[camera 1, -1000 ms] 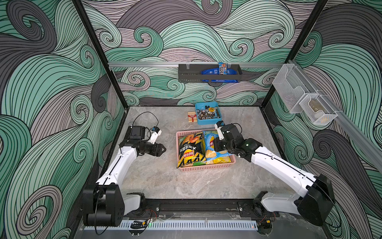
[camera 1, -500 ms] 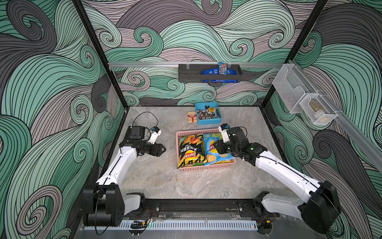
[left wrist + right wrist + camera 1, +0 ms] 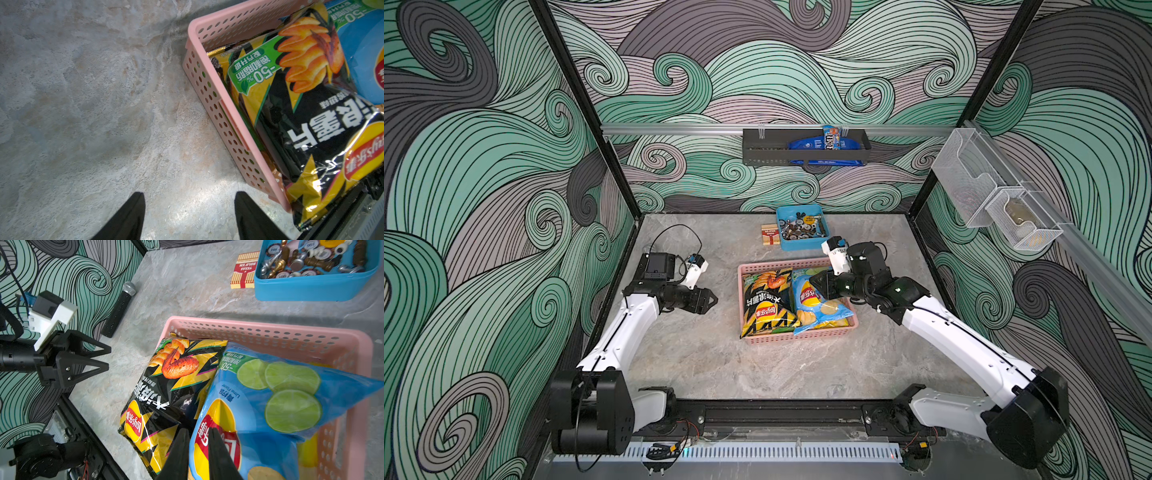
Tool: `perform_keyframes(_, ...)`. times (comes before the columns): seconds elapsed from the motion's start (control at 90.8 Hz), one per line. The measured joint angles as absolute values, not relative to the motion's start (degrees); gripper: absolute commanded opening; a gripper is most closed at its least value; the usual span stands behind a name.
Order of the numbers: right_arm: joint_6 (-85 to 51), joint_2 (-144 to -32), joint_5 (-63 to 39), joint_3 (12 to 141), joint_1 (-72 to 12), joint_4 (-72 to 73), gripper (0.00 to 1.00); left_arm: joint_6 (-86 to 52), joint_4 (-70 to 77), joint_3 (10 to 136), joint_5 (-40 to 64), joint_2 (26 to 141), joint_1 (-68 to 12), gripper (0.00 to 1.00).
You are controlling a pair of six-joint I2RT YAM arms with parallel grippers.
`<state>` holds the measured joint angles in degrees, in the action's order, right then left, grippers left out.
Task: Put the potato chips into the basket
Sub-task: Place the potato chip in the basket.
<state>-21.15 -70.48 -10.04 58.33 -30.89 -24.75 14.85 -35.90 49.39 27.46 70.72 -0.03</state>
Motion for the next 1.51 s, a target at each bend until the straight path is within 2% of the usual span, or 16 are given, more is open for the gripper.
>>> perform_keyframes(0.253,-19.81,-74.19,-11.88,57.17,-32.10,-24.32,0.20,14.85,-35.90,49.39,27.49,70.72,0.01,0.71)
perform_keyframes(0.506,-18.68,-75.70,-8.97,49.71,-31.24,-21.23,0.20,14.85,-35.90,49.39,27.49,70.72,0.03,0.71)
perform_keyframes(0.638,-18.13,-75.40,-9.43,48.40,-31.16,-18.63,0.28,14.85,-35.90,49.39,27.51,70.72,0.25,0.71)
perform_keyframes(0.914,-16.86,-73.67,-11.20,48.93,-31.09,-18.76,0.36,14.85,-35.90,49.39,27.53,70.72,0.32,0.71)
perform_keyframes(0.958,-16.86,-72.93,-11.27,49.78,-31.05,-19.20,0.41,14.87,-35.90,49.39,27.53,70.72,0.32,0.71)
perform_keyframes(1.079,-17.06,-70.15,-11.03,53.63,-30.20,-19.44,0.68,14.85,-35.86,49.39,27.62,70.70,0.32,0.71)
perform_keyframes(1.134,-16.71,-68.99,-10.31,55.44,-29.02,-19.14,0.75,14.90,-35.59,49.39,27.62,70.61,0.32,0.72)
perform_keyframes(1.211,-17.47,-67.35,-8.84,57.32,-25.26,-18.35,0.84,15.27,-33.95,49.10,27.57,69.89,0.32,0.72)
perform_keyframes(1.288,-18.22,-66.24,-7.51,57.78,-20.25,-17.78,0.98,15.51,-31.73,48.47,27.20,68.60,0.32,0.73)
perform_keyframes(1.508,-20.21,-63.92,0.27,53.65,-11.97,-17.21,1.00,12.73,-20.69,45.69,23.22,64.45,0.32,0.76)
